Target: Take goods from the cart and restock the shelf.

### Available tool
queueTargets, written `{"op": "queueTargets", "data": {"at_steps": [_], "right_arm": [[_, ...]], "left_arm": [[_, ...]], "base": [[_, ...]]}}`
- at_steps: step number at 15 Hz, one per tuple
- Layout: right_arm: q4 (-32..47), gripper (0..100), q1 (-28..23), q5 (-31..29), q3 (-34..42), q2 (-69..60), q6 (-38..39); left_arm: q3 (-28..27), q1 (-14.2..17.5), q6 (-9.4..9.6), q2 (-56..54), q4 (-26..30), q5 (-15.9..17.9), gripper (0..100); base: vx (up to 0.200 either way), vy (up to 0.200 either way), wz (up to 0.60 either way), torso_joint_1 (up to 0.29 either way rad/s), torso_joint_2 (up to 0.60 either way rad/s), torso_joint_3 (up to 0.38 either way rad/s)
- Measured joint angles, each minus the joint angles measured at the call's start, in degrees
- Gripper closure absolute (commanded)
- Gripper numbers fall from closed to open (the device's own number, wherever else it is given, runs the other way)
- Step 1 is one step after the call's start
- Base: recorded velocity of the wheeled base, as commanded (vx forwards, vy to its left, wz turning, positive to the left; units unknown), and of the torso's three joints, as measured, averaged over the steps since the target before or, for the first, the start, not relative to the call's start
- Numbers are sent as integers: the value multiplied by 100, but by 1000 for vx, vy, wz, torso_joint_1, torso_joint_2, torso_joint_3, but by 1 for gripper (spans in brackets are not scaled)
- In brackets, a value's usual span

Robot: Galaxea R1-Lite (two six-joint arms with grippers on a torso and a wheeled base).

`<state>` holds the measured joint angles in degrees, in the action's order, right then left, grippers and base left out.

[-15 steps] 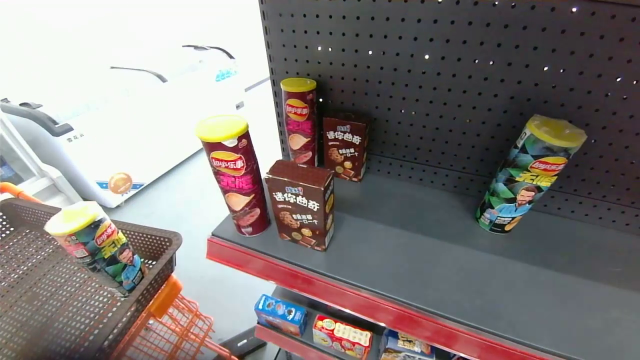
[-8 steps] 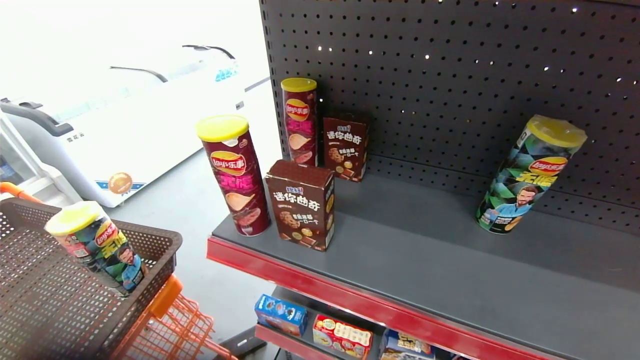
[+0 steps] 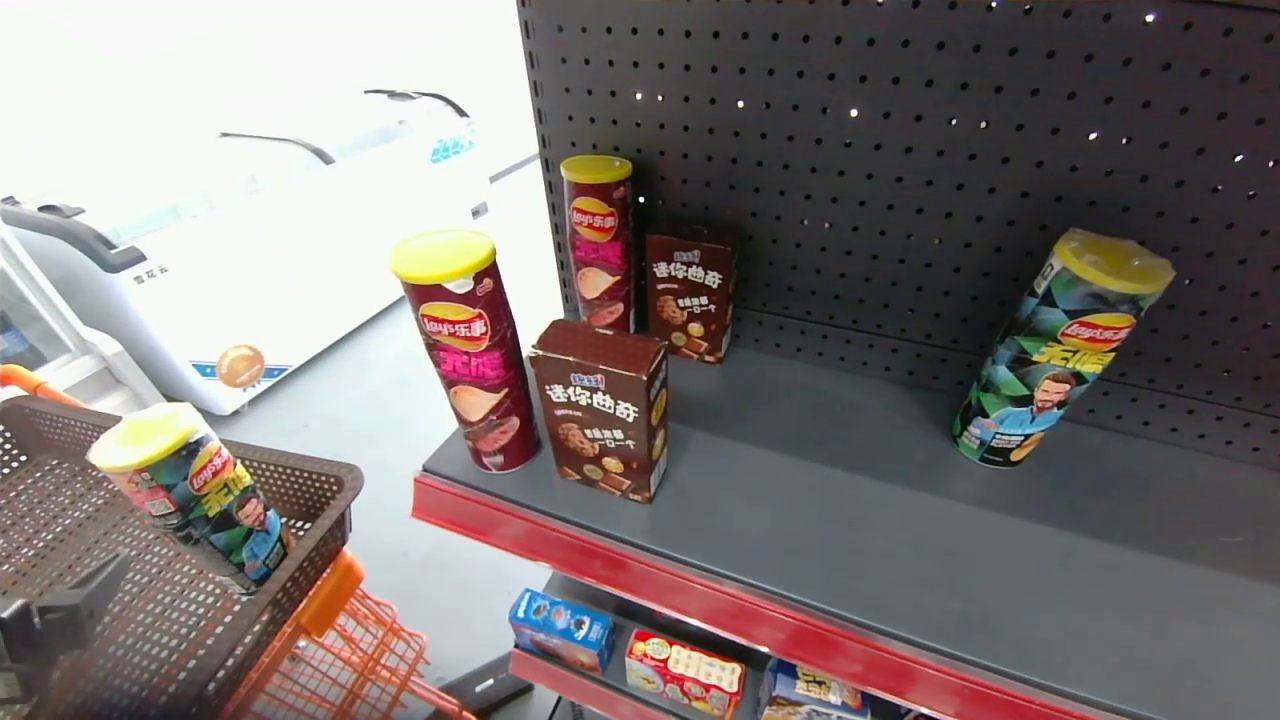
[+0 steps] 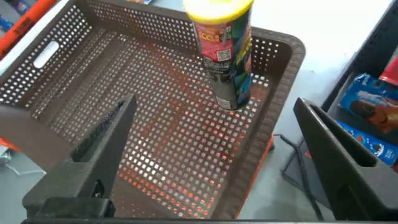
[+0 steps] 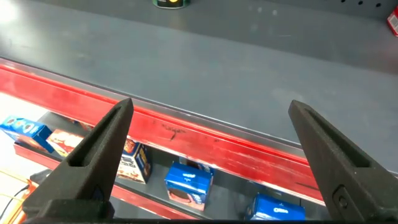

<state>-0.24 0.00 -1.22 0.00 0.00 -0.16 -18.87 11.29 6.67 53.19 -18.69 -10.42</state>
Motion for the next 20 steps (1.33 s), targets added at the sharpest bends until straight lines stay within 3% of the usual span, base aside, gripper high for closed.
{"op": "queueTargets", "data": {"at_steps": [5, 7, 12, 20], "right_arm": [[-2, 0, 0, 0, 0, 0, 0], [-2, 0, 0, 0, 0, 0, 0], [0, 0, 0, 0, 0, 0, 0], [0, 0, 0, -1, 0, 0, 0]], "left_arm": [[0, 34, -482, 1426, -1037, 266, 0], [0, 67, -594, 1890, -1432, 343, 0], [9, 266, -634, 2837, -2288, 413, 0], [-199, 631, -631, 3790, -2795, 1067, 0]], "base": [[0, 0, 0, 0, 0, 0], [0, 0, 0, 0, 0, 0], [0, 0, 0, 0, 0, 0], [0, 0, 0, 0, 0, 0]]}}
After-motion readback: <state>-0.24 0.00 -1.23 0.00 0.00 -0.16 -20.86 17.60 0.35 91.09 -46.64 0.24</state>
